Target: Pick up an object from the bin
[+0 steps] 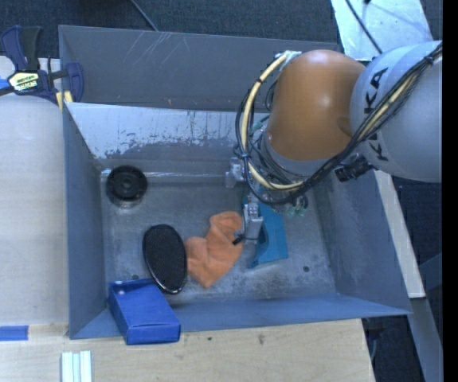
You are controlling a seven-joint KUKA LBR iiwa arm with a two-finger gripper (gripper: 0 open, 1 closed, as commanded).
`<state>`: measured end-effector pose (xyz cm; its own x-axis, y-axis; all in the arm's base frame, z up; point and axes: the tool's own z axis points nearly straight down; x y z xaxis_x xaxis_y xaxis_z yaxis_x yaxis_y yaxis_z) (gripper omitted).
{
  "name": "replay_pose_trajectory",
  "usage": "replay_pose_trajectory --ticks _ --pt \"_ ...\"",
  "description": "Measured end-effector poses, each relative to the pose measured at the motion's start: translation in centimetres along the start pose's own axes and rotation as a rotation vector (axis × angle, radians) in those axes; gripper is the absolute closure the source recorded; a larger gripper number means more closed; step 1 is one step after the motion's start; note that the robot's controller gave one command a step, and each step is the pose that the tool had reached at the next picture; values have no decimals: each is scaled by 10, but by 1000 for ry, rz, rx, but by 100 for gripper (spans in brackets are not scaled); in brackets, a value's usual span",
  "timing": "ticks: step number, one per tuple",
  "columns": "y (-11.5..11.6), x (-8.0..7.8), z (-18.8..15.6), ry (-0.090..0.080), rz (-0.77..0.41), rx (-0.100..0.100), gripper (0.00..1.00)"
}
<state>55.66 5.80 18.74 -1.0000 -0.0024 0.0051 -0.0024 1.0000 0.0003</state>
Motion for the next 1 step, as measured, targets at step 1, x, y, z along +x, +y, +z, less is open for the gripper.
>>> replay_pose_trajectory --ticks 1 --pt "0 -1 -5 -8 2 0 0"
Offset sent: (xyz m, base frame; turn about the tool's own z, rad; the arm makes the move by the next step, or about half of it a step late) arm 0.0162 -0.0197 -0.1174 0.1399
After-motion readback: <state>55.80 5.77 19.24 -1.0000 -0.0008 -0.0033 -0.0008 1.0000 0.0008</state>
